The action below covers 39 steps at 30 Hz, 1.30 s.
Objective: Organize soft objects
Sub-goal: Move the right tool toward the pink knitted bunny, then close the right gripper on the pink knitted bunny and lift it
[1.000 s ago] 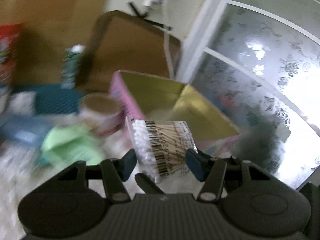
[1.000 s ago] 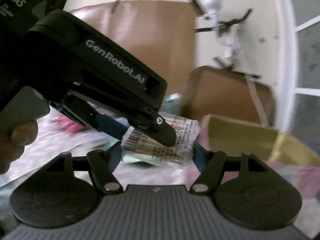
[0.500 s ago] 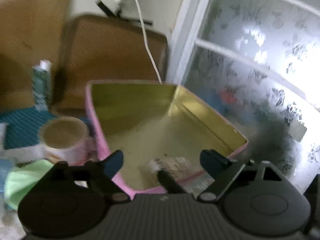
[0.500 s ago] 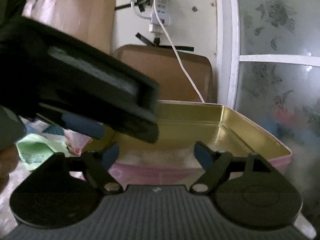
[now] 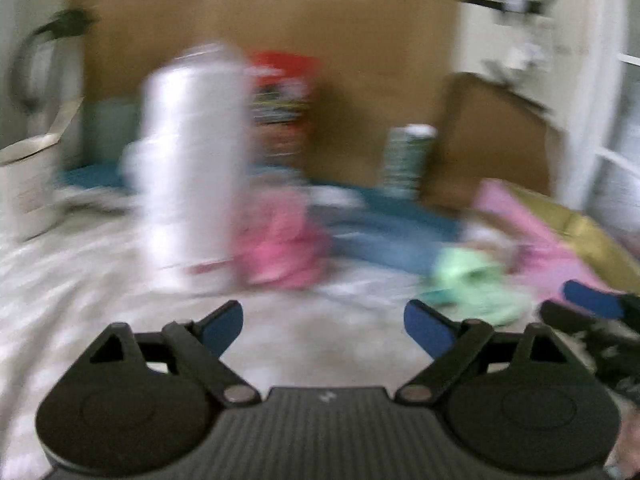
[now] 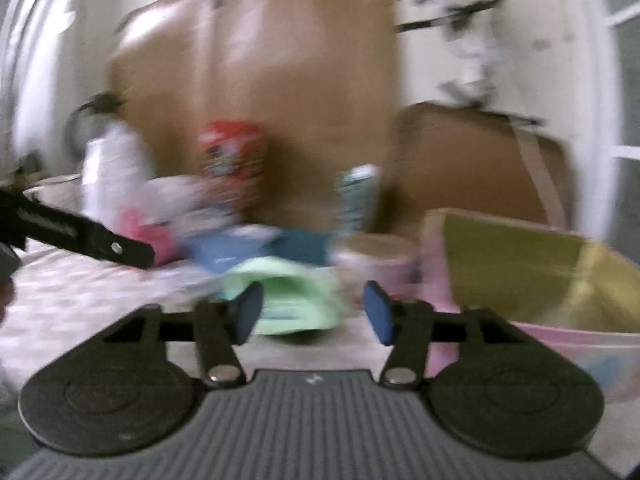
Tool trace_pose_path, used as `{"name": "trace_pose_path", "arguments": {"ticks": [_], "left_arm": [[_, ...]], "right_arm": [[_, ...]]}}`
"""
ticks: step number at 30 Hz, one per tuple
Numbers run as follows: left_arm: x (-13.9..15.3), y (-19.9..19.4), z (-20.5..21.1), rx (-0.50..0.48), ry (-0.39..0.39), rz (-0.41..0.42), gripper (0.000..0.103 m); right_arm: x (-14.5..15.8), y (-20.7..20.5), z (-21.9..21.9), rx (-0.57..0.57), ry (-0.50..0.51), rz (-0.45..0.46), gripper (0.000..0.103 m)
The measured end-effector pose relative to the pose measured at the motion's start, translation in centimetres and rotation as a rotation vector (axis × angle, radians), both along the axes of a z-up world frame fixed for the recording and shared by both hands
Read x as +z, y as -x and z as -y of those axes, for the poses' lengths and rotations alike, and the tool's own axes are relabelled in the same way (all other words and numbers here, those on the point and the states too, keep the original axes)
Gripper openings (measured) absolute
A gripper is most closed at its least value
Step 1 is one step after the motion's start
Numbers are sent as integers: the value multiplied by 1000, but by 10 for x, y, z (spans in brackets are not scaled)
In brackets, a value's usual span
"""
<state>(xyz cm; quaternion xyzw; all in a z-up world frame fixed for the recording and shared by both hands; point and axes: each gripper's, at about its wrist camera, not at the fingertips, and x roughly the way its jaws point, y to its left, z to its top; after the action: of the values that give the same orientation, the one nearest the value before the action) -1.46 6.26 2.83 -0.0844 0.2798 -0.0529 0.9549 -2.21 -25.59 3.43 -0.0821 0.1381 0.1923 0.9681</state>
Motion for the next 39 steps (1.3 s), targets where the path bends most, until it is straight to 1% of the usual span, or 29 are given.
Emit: {"name": "trace_pose_path", "arguments": {"ticks": [1,3,4,6,9,12,15,17,18,19,23,24,27,30,34,39], "left_arm": [[-3,1,-11,35,-4,1,91],[-9,1,-31,105,-6,5,91],[-11,1,-40,128,10,8,91],[-13,3,-56,143,103,15,91],[-14,4,-67,149,158,32,91],[-15,5,-66,134,160,39,91],[-15,9,-58,123,139,59,91],[-14,15,-55,116,123,69,92],[-14,16,-54,112,119,73,92],[-14,16,-53,111,117,77,92],[-13,16,-53,98,122,79,93],[-12,18,-53,101,125,84,93],[-13,18,-58,93,152,87,96],[-14,16,-63,95,183,63,96],[-16,12,-67,82,219,29,96],[-19,6,-69,53,269,-31,96]], "right_arm": [[1,-3,-12,39,2,-20,48],[3,-9,-39,105,18,-29,48],[5,-14,-51,133,30,-27,48],[9,-28,-78,178,48,-31,48],[12,-57,-111,233,44,-90,49],[12,-78,-136,257,21,-139,49],[17,-91,-151,291,-20,-165,49],[16,-97,-165,300,22,-172,47],[14,-97,-170,303,56,-183,24],[12,-97,-174,316,74,-199,9],[10,-82,-160,331,64,-185,9],[12,-76,-153,336,47,-185,9],[15,-56,-125,364,-2,-189,9],[10,-35,-93,356,-25,-204,9],[-4,-12,-46,311,-80,-249,9],[-23,13,1,205,-120,-274,9]]}}
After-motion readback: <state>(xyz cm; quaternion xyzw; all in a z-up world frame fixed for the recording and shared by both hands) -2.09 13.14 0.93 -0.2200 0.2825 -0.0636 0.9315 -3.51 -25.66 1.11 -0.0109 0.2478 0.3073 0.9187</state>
